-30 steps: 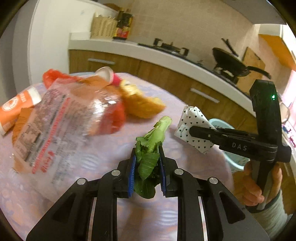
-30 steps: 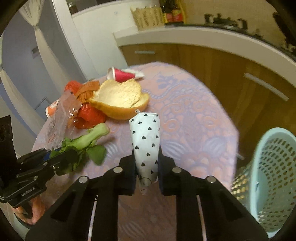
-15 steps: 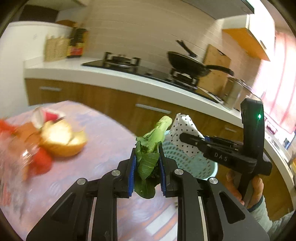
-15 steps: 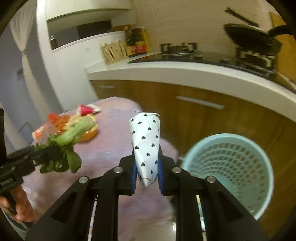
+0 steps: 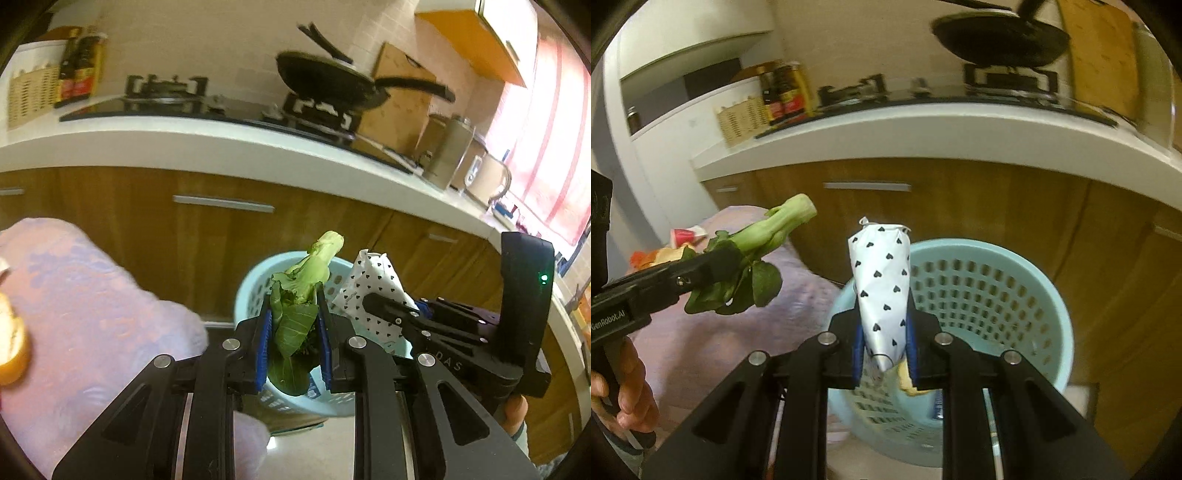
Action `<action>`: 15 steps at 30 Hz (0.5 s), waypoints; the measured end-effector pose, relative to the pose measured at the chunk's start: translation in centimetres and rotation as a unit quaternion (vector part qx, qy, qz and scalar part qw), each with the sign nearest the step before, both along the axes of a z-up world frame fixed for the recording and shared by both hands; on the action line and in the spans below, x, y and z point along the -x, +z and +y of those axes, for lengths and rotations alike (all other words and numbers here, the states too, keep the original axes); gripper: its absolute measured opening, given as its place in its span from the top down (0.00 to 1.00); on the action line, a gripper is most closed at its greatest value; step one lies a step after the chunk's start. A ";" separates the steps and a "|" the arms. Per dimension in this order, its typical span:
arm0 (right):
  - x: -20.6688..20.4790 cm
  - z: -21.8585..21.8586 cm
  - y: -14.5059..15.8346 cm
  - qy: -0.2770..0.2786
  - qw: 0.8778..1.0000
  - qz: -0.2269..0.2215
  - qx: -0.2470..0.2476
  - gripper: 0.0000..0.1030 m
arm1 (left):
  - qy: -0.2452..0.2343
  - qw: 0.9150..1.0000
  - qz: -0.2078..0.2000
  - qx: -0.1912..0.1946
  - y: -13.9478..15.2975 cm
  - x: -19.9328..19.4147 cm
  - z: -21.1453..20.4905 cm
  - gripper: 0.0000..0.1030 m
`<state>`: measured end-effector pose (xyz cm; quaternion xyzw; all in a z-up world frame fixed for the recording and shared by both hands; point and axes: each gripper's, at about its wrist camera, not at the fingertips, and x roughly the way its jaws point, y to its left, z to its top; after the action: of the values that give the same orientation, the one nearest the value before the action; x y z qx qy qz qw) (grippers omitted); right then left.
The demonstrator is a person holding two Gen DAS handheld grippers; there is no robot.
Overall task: Collect trash
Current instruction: 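Carry leaves and paper to the wastebasket and open both tools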
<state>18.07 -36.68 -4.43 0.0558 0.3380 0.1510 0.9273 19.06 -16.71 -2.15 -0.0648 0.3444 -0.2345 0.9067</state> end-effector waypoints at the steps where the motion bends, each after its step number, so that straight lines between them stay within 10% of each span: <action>1: -0.2 -0.4 -0.3 -0.005 1.000 0.004 0.000 0.85 | -0.002 1.000 0.005 -0.002 -0.4 -0.4 -0.5 0.81; 15: -2.9 -3.5 -3.6 -0.061 0.997 0.041 0.008 0.85 | -0.023 0.997 0.068 -0.025 -4.7 -5.2 -5.0 0.80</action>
<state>20.99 -40.17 -8.07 0.0753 0.3727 0.0890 0.9206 24.22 -21.70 -6.84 -0.0497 0.4126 -0.2411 0.8770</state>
